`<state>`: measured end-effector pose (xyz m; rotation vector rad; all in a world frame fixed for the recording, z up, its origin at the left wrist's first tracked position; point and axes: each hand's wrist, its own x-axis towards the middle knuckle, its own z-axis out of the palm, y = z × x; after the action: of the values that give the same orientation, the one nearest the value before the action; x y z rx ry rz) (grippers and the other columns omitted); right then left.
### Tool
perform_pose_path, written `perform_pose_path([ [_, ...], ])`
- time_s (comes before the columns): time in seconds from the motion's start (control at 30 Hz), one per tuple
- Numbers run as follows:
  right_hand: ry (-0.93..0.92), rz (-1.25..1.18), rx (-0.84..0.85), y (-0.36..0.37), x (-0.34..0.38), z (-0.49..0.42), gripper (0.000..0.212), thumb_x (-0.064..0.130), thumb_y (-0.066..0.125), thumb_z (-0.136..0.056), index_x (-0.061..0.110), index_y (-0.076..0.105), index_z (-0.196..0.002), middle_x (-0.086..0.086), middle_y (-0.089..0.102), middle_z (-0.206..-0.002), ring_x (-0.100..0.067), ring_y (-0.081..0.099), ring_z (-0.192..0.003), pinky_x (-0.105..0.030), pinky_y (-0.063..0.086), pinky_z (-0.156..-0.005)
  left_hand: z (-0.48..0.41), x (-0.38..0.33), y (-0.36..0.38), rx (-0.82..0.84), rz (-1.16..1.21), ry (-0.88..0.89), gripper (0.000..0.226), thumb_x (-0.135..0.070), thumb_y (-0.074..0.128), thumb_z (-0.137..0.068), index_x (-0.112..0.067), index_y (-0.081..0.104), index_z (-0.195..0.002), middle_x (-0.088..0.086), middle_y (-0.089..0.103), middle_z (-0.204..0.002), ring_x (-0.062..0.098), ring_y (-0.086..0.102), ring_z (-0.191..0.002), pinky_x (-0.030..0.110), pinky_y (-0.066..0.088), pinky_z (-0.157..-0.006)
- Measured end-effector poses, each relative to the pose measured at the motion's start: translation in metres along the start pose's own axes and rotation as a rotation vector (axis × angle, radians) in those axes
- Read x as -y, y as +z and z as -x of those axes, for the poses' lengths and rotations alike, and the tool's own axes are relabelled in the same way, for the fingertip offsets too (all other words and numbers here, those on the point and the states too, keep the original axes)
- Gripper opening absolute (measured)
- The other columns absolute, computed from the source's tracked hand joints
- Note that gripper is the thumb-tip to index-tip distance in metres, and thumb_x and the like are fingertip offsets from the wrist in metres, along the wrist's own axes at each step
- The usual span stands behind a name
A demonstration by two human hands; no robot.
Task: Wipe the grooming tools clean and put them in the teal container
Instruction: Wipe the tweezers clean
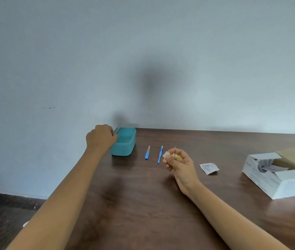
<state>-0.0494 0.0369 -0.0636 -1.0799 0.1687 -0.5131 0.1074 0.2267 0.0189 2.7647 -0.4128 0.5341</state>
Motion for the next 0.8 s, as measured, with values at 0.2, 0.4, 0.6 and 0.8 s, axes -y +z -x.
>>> perform_pose_path([
  [0.2, 0.037, -0.016, 0.037, 0.002, -0.004, -0.006, 0.013, -0.004, 0.058, -0.087, 0.008, 0.057, -0.085, -0.008, 0.066, -0.072, -0.012, 0.059, -0.062, -0.019, 0.049, -0.060, -0.034, 0.006, 0.013, 0.101, -0.092, 0.054, 0.014, -0.020, 0.057, -0.079, -0.013, 0.069, -0.084, 0.004, 0.061, -0.084, 0.025, 0.059, -0.073, 0.025, 0.039, -0.058],
  [0.4, 0.080, -0.003, 0.057, 0.002, -0.007, -0.010, 0.010, -0.004, 0.057, -0.087, 0.005, 0.059, -0.088, -0.009, 0.068, -0.079, -0.012, 0.060, -0.067, -0.019, 0.051, -0.063, -0.054, -0.005, 0.028, 0.141, -0.196, 0.112, 0.017, -0.020, 0.058, -0.080, -0.013, 0.066, -0.094, 0.005, 0.063, -0.096, 0.025, 0.063, -0.085, 0.026, 0.043, -0.064],
  [0.6, 0.106, -0.054, 0.027, 0.000, -0.007, -0.015, 0.011, -0.004, 0.055, -0.088, 0.005, 0.061, -0.087, -0.011, 0.067, -0.084, -0.013, 0.062, -0.069, -0.018, 0.053, -0.064, -0.061, -0.017, 0.036, 0.244, -0.333, 0.144, 0.020, -0.016, 0.060, -0.081, -0.013, 0.060, -0.101, -0.002, 0.047, -0.079, 0.021, 0.059, -0.082, 0.025, 0.037, -0.061],
  [0.8, 0.119, -0.044, 0.022, 0.001, -0.006, -0.015, 0.010, -0.002, 0.055, -0.088, 0.005, 0.062, -0.086, -0.010, 0.069, -0.083, -0.012, 0.062, -0.070, -0.019, 0.053, -0.064, -0.063, -0.024, 0.045, 0.321, -0.440, 0.180, 0.026, -0.023, 0.051, -0.090, -0.016, 0.058, -0.114, -0.002, 0.048, -0.095, 0.019, 0.060, -0.103, 0.026, 0.037, -0.070],
])
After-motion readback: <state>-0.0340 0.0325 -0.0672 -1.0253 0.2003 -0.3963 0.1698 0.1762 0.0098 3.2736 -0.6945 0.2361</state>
